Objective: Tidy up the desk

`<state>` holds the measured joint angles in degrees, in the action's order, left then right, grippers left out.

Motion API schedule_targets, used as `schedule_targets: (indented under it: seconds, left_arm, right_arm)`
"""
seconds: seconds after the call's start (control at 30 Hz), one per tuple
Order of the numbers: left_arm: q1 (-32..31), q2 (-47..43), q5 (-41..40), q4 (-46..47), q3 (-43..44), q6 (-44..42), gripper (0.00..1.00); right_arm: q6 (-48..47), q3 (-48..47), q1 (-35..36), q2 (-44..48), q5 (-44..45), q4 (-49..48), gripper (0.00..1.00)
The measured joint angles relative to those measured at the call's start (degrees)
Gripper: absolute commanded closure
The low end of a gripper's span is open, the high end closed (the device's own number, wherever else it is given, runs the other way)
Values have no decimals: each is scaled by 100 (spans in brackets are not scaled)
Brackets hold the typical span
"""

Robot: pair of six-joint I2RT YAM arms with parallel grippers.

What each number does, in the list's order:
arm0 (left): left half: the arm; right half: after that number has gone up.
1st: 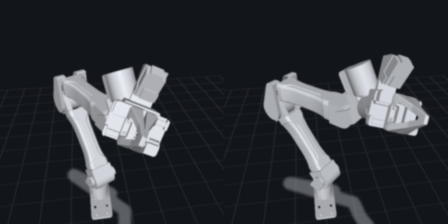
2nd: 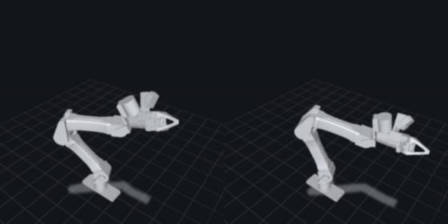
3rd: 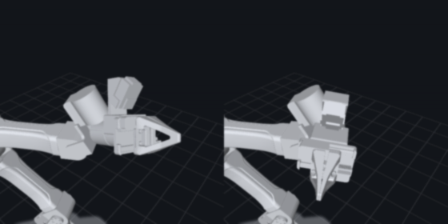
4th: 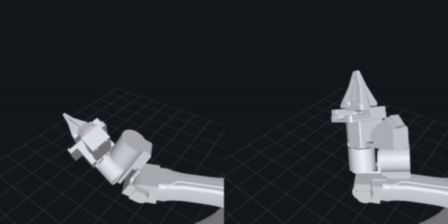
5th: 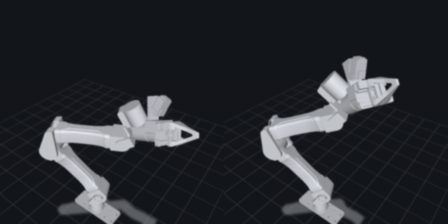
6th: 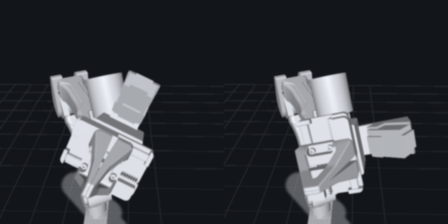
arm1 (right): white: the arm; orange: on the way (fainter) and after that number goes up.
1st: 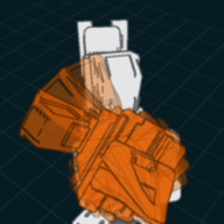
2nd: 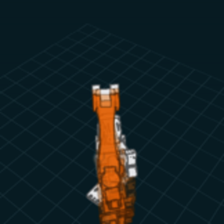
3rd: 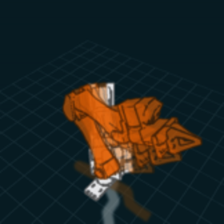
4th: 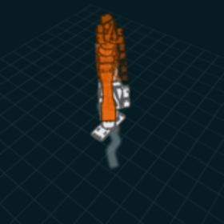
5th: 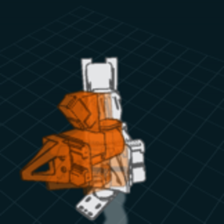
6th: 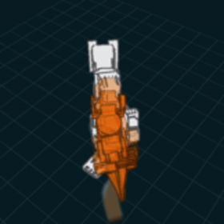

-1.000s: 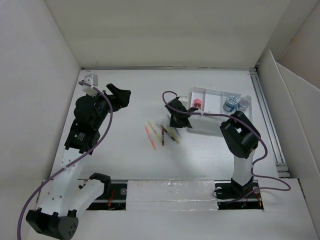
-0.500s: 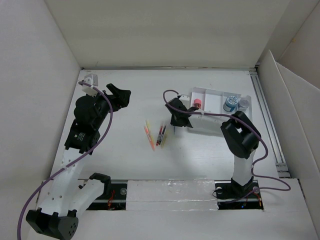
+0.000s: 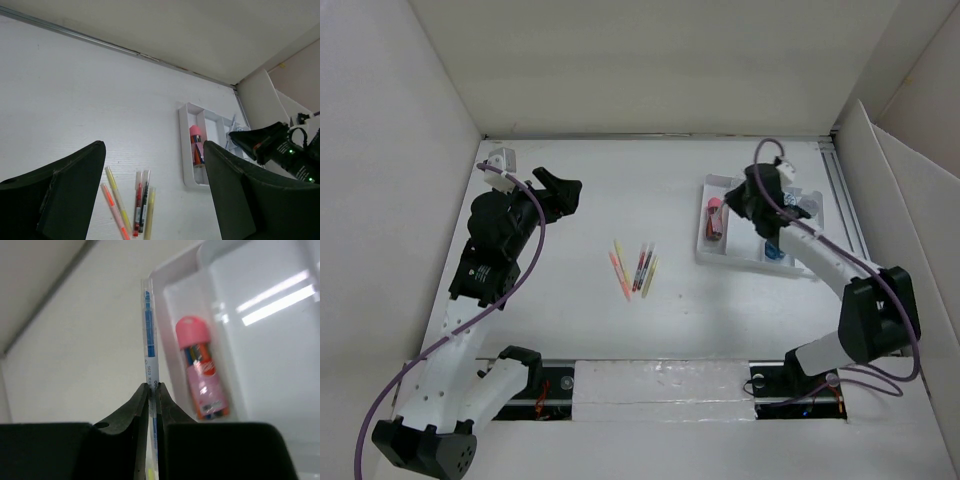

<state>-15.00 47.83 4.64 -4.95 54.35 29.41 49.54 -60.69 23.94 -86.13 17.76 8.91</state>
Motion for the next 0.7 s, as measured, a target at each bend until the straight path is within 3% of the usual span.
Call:
schedule_targets:
  seconds: [0.17, 0.37, 0.47, 0.53, 0.57, 0.7]
  left_arm:
    - [0, -7, 13, 0, 0, 2, 26]
    - [0, -7, 31, 0, 0, 2, 26]
    - [0, -7, 46, 0, 0, 2, 26]
    - [0, -7, 46, 0, 0, 0, 26]
    - [0, -7, 48, 0, 0, 2, 26]
    - [0, -7, 72, 0, 0, 2, 26]
  right_arm:
    - [501, 654, -1390, 411, -741, -520, 100]
    - [824, 1113, -2098, 240, -1777, -640, 97]
    - [881, 1115, -2229, 197, -2017, -667, 85]
    - [938, 1115, -2249, 199, -2022, -684, 72]
    - [968, 1115, -2247, 199, -1967, -678, 61]
    - [1021, 1115, -2245, 205, -1843, -682, 47]
